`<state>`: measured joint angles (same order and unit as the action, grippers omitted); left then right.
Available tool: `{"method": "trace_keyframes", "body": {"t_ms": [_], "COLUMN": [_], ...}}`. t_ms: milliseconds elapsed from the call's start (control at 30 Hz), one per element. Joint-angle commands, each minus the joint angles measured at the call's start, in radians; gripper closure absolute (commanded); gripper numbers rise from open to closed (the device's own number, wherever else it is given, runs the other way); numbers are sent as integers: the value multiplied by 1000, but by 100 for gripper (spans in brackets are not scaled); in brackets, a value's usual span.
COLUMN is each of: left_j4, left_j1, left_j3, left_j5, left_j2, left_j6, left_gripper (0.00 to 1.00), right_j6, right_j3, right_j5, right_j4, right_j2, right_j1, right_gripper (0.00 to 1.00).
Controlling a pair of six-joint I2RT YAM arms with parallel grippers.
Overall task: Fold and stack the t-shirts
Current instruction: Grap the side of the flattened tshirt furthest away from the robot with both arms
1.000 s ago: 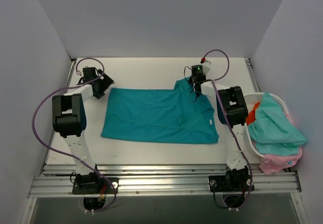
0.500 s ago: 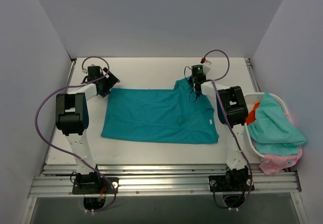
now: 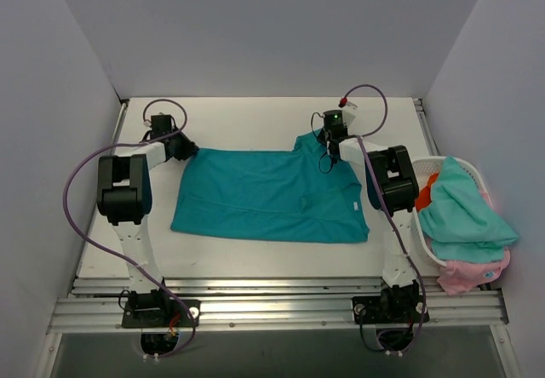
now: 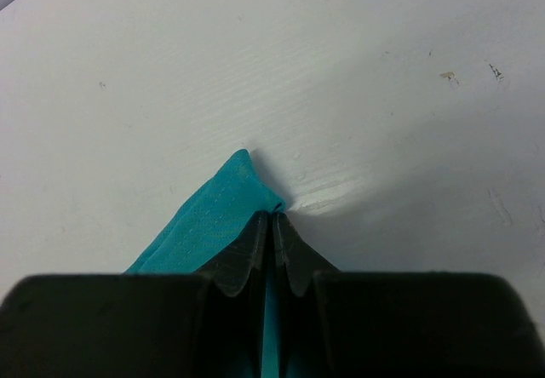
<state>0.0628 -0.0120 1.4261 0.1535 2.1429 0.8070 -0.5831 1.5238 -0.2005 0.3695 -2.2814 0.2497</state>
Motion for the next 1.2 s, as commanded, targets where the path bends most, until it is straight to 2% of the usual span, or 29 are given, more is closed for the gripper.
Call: {"method": "trace_keyframes", "body": {"t_ms": [0,33,100,133,267,500,700,767,1167], "left_j4": [20,22,22,23,25,64,173,184,216], "left_j1": [1,1,1,1,1,1,1,32,40], "left_j3": [30,31,39,40,51,83,125,128,120], "left_j5": [17,20,24,27,27,0,-92,-112,-115], "left_j2": [35,43,49,54,60,23,-44,-60,-129], "left_j6": [-15,-17,-20,-22,-32,-65,-124,-138,-152], "left_gripper": [72,80,84,90,96,98,98,98,98], "right_j6": [2,0,0,2,0,2,20,25,39], "right_j3": [-36,-37,-39,-39,-40,-24,18,22,-59], "right_j5": [4,3,1,1,1,-8,-25,-28,-43], "right_j4": [-92,-90,-89,-90,-89,-95,-139,-145,-159], "right_j2": [8,10,10,10,8,45,111,128,286], "right_j1": [-7,-7,-9,-9,-9,-10,-10,-10,-7], "right_gripper": [100,100,100,100,100,100,100,100,100]}}
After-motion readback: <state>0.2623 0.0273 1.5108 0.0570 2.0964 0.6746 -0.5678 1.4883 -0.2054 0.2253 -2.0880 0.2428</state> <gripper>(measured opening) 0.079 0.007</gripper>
